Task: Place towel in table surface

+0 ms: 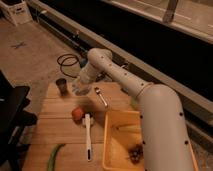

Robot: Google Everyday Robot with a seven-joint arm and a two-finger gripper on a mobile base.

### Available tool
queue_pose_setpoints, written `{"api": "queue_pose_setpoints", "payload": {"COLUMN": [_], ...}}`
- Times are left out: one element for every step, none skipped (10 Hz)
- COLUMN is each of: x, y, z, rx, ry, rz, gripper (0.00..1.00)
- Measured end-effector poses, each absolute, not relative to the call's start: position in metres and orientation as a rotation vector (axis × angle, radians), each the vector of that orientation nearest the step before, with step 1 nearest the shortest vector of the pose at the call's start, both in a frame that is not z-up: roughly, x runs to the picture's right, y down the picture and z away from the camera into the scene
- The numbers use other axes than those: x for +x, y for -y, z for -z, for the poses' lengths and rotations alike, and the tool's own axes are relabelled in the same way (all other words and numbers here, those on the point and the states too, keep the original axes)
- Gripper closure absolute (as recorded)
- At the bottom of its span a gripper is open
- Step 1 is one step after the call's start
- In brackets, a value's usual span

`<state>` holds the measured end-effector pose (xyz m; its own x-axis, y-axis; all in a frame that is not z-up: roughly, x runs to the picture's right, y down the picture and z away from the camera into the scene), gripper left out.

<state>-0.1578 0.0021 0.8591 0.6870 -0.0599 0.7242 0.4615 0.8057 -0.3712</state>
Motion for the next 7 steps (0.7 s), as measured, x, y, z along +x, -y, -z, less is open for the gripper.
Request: {"api": "queue_pose_setpoints", "payload": {"x": [-0.163,-0.169,-0.177,-0.184,-0.184,-0.181,-0.181], "y": [-0.005,-0.01,-0.018,-0.022,-0.024,-0.026,-0.028], "z": [-0.866,-0.874,-0.883,-0.888,-0.891,-0.893,-0.892], "rx": [-0.581,-0.593,-0.611,-0.622,-0.63,-0.636,-0.636], "ry": [0.788,0.809,0.824,0.833,0.838,0.839,0.842], "rz": [0.3,0.291,0.287,0.285,0.277,0.271,0.267], "gripper": [0.73,0.62,0.5,0.4,0.34,0.32,0.32]}}
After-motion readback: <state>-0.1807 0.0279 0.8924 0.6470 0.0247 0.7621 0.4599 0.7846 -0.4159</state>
